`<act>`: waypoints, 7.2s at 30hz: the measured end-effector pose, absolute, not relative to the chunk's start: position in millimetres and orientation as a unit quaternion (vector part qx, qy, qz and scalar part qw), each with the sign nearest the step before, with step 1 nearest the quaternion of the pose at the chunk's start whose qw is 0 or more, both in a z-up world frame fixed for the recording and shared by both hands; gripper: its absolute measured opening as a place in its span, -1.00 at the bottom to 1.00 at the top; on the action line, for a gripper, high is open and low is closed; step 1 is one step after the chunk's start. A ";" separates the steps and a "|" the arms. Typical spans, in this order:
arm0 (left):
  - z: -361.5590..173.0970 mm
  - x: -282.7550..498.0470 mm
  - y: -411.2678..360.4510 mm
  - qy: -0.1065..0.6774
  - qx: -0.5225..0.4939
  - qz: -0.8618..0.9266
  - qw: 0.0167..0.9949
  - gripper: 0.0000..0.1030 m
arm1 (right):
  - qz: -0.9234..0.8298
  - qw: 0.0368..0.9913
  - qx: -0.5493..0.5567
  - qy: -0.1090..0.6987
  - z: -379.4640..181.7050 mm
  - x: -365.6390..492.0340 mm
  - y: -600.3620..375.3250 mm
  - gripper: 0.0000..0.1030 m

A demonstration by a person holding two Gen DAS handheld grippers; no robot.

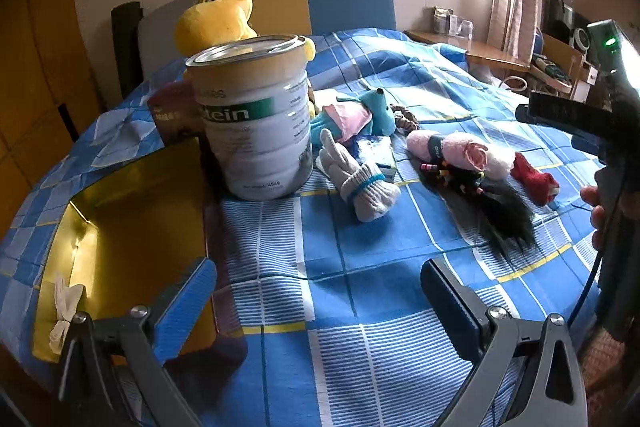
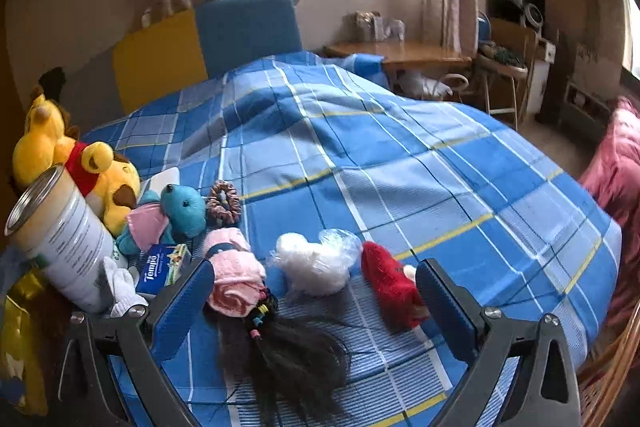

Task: Organize soft objects
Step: 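Move both tools toward the soft items on the bed, then grasp the pink fuzzy towel roll with the left gripper, then grasp the black beaded hair wig with the right gripper while the left holds the towel, then carry the pink towel roll into the gold tray and open the left gripper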

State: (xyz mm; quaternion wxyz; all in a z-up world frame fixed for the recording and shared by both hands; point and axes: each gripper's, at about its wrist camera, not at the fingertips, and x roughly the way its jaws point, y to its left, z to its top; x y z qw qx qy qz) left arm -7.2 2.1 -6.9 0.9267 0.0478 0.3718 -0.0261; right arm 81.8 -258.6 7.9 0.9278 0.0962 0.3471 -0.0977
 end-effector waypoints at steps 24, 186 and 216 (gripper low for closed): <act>-11.5 -7.1 -3.1 0.380 0.055 -0.039 0.923 1.00 | -0.097 0.920 0.120 0.361 0.6 83.4 -265.6 0.99; -25.2 127.2 202.2 0.473 -0.141 -0.015 0.870 -0.08 | 0.023 0.843 -0.102 0.527 -94.5 141.0 -189.5 -0.35; -15.2 30.2 184.9 0.451 -0.141 -0.011 0.881 0.43 | 0.018 0.847 -0.078 0.526 -94.1 143.7 -193.2 -0.69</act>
